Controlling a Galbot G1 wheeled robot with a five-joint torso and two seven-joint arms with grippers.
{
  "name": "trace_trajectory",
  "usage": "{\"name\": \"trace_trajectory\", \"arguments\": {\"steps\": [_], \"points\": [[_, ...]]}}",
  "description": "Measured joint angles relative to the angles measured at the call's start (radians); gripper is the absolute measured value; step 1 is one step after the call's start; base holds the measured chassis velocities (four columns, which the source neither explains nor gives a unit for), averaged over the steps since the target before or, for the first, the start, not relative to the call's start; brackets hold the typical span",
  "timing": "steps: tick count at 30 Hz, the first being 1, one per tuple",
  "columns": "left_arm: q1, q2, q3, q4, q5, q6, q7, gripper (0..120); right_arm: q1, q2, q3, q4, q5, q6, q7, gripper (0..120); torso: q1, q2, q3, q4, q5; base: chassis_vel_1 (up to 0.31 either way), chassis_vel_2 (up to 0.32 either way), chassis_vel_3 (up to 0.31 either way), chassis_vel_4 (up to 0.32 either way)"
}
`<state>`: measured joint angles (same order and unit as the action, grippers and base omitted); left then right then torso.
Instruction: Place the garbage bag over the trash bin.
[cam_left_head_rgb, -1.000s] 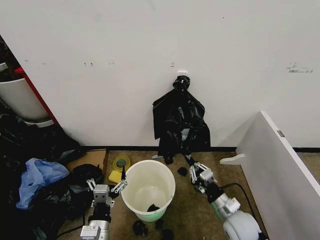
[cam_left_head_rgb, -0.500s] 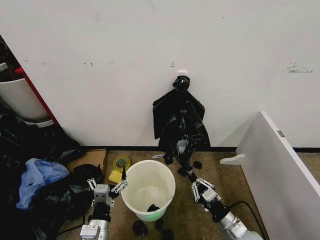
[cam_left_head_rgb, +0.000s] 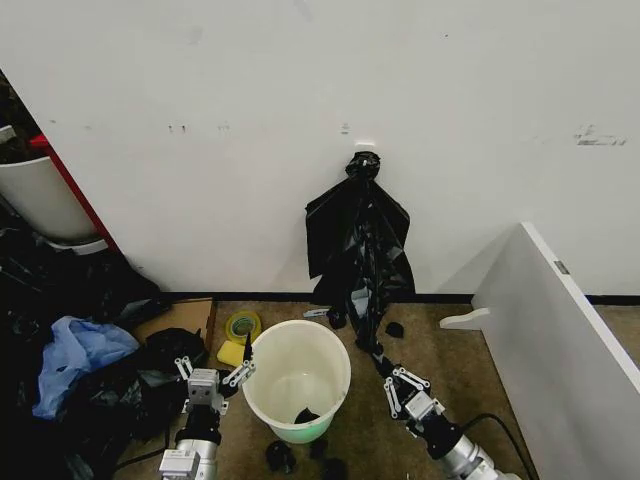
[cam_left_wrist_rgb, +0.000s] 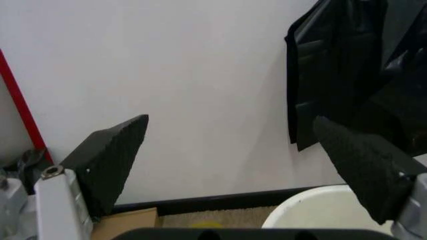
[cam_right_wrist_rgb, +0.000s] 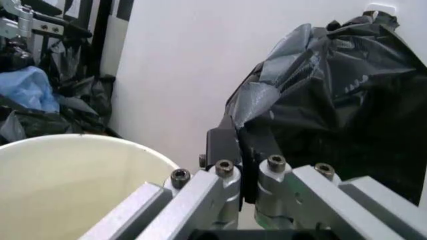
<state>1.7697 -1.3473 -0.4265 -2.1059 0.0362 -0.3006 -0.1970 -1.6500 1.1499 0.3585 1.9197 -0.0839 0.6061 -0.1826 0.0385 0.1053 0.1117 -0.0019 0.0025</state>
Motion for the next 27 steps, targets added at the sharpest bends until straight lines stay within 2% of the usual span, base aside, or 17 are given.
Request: {"name": "trace_trajectory", "arguments": {"steps": [4,6,7,10,12,13,14,16,17,20,22,23,24,27], "points": [[-0.006,0.017,0.008,-0.003,-0.015,0.007,0.002,98,0.013,0.012,-0.007,-0.009,-0.002,-0.009,0.018,0,0.0,0.0,0.0,0.0,0.0,0.0,0.0,0.0,0.0],[-0.022,0.054,0.027,-0.018,-0.042,0.026,0.009,98,0.045,0.031,-0.018,-0.022,-0.01,-0.043,0.067,0,0.0,0.0,0.0,0.0,0.0,0.0,0.0,0.0,0.0],[-0.039,0.085,0.04,-0.028,-0.063,0.041,0.016,98,0.069,0.041,-0.024,-0.029,-0.013,-0.063,0.093,0,0.0,0.0,0.0,0.0001,0.0,0.0,0.0,0.0,0.0],[-0.146,0.245,0.108,-0.044,-0.155,0.09,0.033,98,0.149,0.076,-0.035,-0.058,-0.044,-0.122,0.15,0,0.0,0.0,0.0,0.0004,-0.0003,0.0,0.0,0.0,0.0],[-0.164,0.271,0.118,-0.046,-0.167,0.096,0.037,98,0.157,0.08,-0.035,-0.063,-0.054,-0.123,0.154,0,0.0,0.0,0.0,0.0003,-0.0005,0.0,0.0,0.0,0.0],[-0.203,0.319,0.136,-0.051,-0.196,0.108,0.042,98,0.177,0.089,-0.034,-0.076,-0.081,-0.124,0.159,0,0.0,0.0,0.0,-0.0003,-0.0005,0.0,0.0,0.0,0.0],[-0.268,0.411,0.162,-0.074,-0.277,0.137,0.053,98,0.212,0.101,-0.041,-0.101,-0.111,-0.127,0.165,0,0.0,0.0,0.0,-0.0005,-0.0003,0.0,0.0,0.0,0.0],[-0.404,0.525,0.23,-0.102,-0.437,0.195,0.061,98,0.242,0.119,-0.06,-0.124,-0.114,-0.146,0.172,0,0.0,0.0,0.0,0.0003,0.0002,0.0,0.0,0.0,0.0],[-0.404,0.525,0.23,-0.102,-0.437,0.195,0.061,98,0.242,0.119,-0.06,-0.124,-0.114,-0.146,0.172,0,0.0,0.0,0.0,0.0003,0.0002,0.0,0.0,0.0,0.0],[-0.558,0.601,0.338,-0.103,-0.564,0.249,0.06,98,0.247,0.127,-0.059,-0.138,-0.12,-0.145,0.174,0,0.0,0.0,0.0,0.0,-0.0005,0.0,0.0,0.0,0.0],[-0.729,0.651,0.442,-0.098,-0.668,0.301,0.056,98,0.246,0.129,-0.053,-0.143,-0.125,-0.139,0.175,0,0.0,0.0,0.0,-0.0003,0.0002,0.0,0.0,0.0,0.0],[-0.793,0.662,0.479,-0.092,-0.708,0.322,0.051,98,0.246,0.13,-0.051,-0.143,-0.126,-0.138,0.175,0,0.0,0.0,0.0,-0.0003,0.0003,0.0,0.0,0.0,0.0],[-0.793,0.662,0.479,-0.092,-0.708,0.322,0.051,98,0.246,0.13,-0.051,-0.143,-0.126,-0.138,0.175,0,0.0,0.0,0.0,-0.0003,0.0003,0.0,0.0,0.0,0.0],[-0.973,0.66,0.607,-0.07,-0.83,0.399,0.012,95,0.245,0.134,-0.042,-0.142,-0.129,-0.134,0.176,0,0.0,0.0,0.0,-0.0001,0.0001,0.0,0.0,0.0,0.0]]}}
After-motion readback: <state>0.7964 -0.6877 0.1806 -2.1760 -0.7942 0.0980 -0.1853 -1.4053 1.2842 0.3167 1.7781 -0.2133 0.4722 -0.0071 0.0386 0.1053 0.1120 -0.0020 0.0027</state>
